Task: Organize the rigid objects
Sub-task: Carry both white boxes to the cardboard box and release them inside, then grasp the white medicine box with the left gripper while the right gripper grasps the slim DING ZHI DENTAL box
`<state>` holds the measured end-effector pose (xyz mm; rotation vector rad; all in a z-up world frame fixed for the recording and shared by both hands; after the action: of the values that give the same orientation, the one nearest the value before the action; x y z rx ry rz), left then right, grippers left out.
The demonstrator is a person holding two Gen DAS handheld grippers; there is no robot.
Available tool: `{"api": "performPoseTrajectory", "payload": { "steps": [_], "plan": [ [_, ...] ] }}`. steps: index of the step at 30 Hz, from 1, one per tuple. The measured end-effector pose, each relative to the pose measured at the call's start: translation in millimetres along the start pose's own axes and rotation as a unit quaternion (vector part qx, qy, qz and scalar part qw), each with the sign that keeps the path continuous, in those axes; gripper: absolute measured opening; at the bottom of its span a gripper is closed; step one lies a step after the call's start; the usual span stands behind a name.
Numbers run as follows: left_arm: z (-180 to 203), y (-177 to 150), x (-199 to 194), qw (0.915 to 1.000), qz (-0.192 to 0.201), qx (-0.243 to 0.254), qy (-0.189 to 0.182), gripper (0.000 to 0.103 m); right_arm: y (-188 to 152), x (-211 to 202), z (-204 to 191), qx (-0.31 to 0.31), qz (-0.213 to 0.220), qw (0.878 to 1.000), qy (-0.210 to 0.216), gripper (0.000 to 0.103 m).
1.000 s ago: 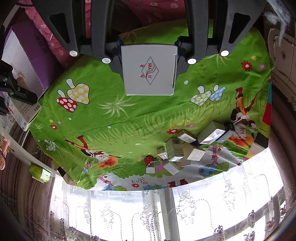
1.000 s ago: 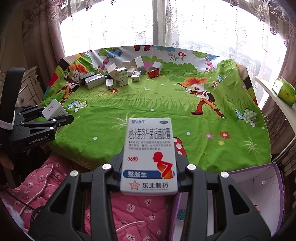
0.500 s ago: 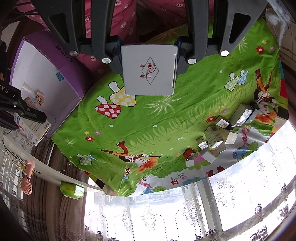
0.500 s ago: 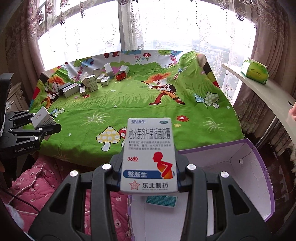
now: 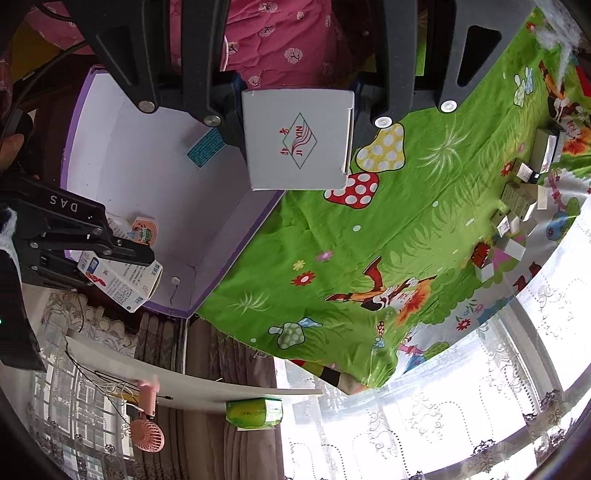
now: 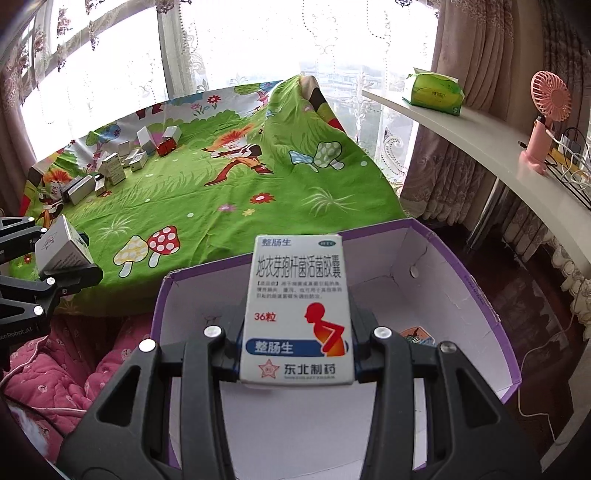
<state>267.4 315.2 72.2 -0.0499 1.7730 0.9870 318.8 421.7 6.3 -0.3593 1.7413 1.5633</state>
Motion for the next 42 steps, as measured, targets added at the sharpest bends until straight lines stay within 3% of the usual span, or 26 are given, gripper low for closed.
{"api": "performPoseTrajectory", "payload": {
  "steps": [4, 7, 8, 9, 10, 11, 15, 19, 23, 28, 33, 36, 37, 42],
  "plan": [
    [34, 15, 16, 0.9987, 0.004, 0.033, -0.038, 0.041, -6, 0, 26, 0.015, -0.002, 0.999, -0.03, 0.045],
    [49, 21, 24, 0.9908, 0.029, 0.03, -0.129, 0.043, -7, 0, 41, 0.028, -0.001, 0.998, -0.05, 0.047],
    [51, 22, 26, 0.9875, 0.03, 0.025, -0.152, 0.05, -6, 1, 46, 0.033, -0.006, 0.998, -0.059, 0.052],
    [48, 22, 28, 0.9867, 0.028, 0.015, -0.159, 0.059, -4, 1, 49, 0.038, -0.01, 0.997, -0.069, 0.068],
    [42, 21, 28, 0.9875, 0.029, 0.004, -0.155, 0.062, -3, -1, 52, 0.043, -0.008, 0.996, -0.077, 0.079],
    [33, 20, 26, 0.9887, 0.036, -0.006, -0.145, 0.065, -2, -5, 54, 0.046, 0.002, 0.996, -0.08, 0.08],
    [-30, 6, 9, 0.9951, 0.079, -0.034, -0.049, 0.076, 8, -12, 54, 0.048, 0.015, 0.996, -0.077, 0.08],
    [-118, -29, -6, 0.9884, 0.097, -0.099, 0.063, 0.084, 16, -3, 25, 0.026, 0.003, 0.998, -0.052, 0.08],
    [-214, -86, -14, 0.9679, 0.071, -0.192, 0.146, 0.084, 22, 13, -42, -0.045, -0.014, 0.999, -0.004, 0.081],
    [-314, -159, -25, 0.921, 0.033, -0.319, 0.22, 0.084, 35, 36, -154, -0.144, -0.024, 0.986, 0.084, 0.086],
    [-381, -205, -24, 0.8824, 0.011, -0.392, 0.26, 0.084, 53, 84, -271, -0.209, -0.062, 0.962, 0.166, 0.087],
    [-400, -222, -18, 0.8699, 0.011, -0.418, 0.261, 0.084, 69, 121, -335, -0.236, -0.077, 0.949, 0.193, 0.086],
    [-403, -226, -15, 0.8669, 0.004, -0.434, 0.245, 0.084, 75, 133, -354, -0.24, -0.084, 0.947, 0.198, 0.086],
    [-402, -235, -21, 0.8628, 0.034, -0.456, 0.216, 0.088, 109, 190, -435, -0.246, -0.096, 0.937, 0.227, 0.086]
  ]
}}
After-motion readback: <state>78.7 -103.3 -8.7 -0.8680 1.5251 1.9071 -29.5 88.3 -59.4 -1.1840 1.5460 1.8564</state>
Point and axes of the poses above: each gripper's, at about its wrist camera, not at the fingertips, and x roughly the way its jaws point, z to its right, y to its top, the point moved 2 cm from there along x, roughly the way its jaws point, and after that the axes turned 5 degrees about -y, right-handed, at the moved point
